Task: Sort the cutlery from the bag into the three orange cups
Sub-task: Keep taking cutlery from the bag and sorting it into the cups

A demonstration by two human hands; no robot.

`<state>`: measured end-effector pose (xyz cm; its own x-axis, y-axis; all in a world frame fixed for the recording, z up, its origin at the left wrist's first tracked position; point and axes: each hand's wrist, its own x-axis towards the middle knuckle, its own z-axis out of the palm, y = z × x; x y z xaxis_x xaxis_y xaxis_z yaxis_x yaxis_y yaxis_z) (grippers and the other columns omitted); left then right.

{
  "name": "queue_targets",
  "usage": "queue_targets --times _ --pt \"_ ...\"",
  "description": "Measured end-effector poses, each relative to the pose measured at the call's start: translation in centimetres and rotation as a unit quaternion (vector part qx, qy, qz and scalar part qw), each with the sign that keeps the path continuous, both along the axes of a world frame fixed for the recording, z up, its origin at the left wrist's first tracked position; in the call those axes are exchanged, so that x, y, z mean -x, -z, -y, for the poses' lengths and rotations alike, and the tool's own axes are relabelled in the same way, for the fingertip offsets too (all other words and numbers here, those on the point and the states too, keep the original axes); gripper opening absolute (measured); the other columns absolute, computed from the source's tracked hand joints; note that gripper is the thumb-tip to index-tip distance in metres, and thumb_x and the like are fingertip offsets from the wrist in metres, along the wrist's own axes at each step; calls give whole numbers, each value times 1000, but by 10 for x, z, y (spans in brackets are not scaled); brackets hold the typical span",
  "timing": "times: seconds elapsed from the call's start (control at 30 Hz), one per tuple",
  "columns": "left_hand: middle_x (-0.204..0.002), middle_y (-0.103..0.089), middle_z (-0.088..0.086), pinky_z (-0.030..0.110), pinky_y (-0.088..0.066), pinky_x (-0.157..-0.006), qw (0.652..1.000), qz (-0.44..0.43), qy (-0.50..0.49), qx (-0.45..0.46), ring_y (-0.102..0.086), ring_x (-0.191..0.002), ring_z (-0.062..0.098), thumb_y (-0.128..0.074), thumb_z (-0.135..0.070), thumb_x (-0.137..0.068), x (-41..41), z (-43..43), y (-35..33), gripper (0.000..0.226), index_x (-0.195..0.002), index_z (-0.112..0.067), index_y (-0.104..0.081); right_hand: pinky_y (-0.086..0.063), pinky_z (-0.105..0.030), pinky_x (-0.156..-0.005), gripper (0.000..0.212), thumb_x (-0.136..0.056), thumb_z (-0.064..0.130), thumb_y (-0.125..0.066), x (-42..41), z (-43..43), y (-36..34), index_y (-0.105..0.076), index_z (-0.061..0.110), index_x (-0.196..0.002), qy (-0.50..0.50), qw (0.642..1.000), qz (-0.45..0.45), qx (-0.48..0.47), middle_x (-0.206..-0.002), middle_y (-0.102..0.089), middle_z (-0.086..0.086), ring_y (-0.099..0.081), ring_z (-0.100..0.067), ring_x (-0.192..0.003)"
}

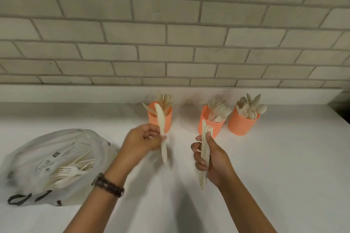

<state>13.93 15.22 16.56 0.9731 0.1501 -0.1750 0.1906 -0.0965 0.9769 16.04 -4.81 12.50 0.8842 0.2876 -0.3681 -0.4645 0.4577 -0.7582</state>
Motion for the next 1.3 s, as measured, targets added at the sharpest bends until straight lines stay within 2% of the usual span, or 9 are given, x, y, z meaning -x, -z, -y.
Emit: queue_targets --times 0.13,0.33,0.5,0.63,0.73,0.83,0.97,1.13,1.3 --pt "-73 -65 1 14 -49 -61 989 81 -114 -50 -59 -57 -1 -65 -1 -81 -52 -20 -14 18 -75 -18 -63 -18 -11 -36 43 -96 50 -35 2 6 4 -49 10 -104 -37 999 -22 -18 -59 -49 -8 -24 -9 -30" --pt "-98 -67 1 13 -34 -72 951 92 -200 -216 -58 -89 14 -63 -21 -85 -128 -27 -8 21 -101 -7 -68 -18 -13 -38 62 -99 45 -28 -1 4 3 -60 13 -57 -50 998 -9 22 -63 -49 -7 -23 -10 -35" --pt "-113 -68 11 25 -42 -92 951 8 -145 -273 -61 -107 25 -68 -27 -81 -142 -27 43 27 -101 -10 -71 -21 -16 -39 34 -100 37 -32 0 0 5 -42 6 -92 -52 996 -6 74 -63 -52 -6 -27 -12 -36" --pt "-125 -52 19 31 -31 -99 922 14 -185 -341 -45 -117 33 -73 -36 -75 -128 -27 58 53 -121 -13 -61 -21 -17 -41 26 -100 32 -34 2 -3 1 -44 8 -96 -43 994 3 100 -62 -51 -6 -29 -13 -36" --pt "-127 -47 15 20 -29 -96 920 101 -219 -310 -45 -114 26 -74 -26 -75 -102 -17 43 51 -122 -14 -59 -23 -18 -41 30 -100 32 -36 4 -5 -2 -51 6 -95 -31 992 11 122 -63 -51 -6 -31 -14 -38" --pt "-114 -58 6 0 -36 -70 964 132 -137 -184 -52 -77 5 -70 -18 -79 -66 8 25 19 -98 -20 -66 -25 -20 -42 33 -100 32 -38 7 -7 -6 -55 4 -94 -9 990 24 138 -65 -51 -8 -34 -14 -39" --pt "-83 -68 -10 22 -51 -68 996 57 9 -67 -59 -71 11 -66 -29 -82 -18 47 15 6 -78 -33 -67 -29 -23 -44 35 -100 31 -39 13 -15 -10 -58 3 -89 13 984 44 174 -65 -52 -10 -37 -16 -42" --pt "-59 -66 0 28 -54 -69 998 42 14 -41 -59 -61 11 -65 -21 -84 0 59 22 11 -76 -22 -71 -34 -25 -43 37 -101 32 -39 21 -22 -12 -56 4 -84 0 974 83 209 -65 -57 -13 -42 -19 -42" --pt "-73 -69 9 21 -56 -65 998 54 -23 19 -64 -70 17 -63 -9 -85 -3 53 12 16 -74 -18 -71 -53 -34 -50 33 -102 27 -37 19 -21 -11 -56 1 -93 32 982 78 168 -65 -64 -16 -59 -27 -48"
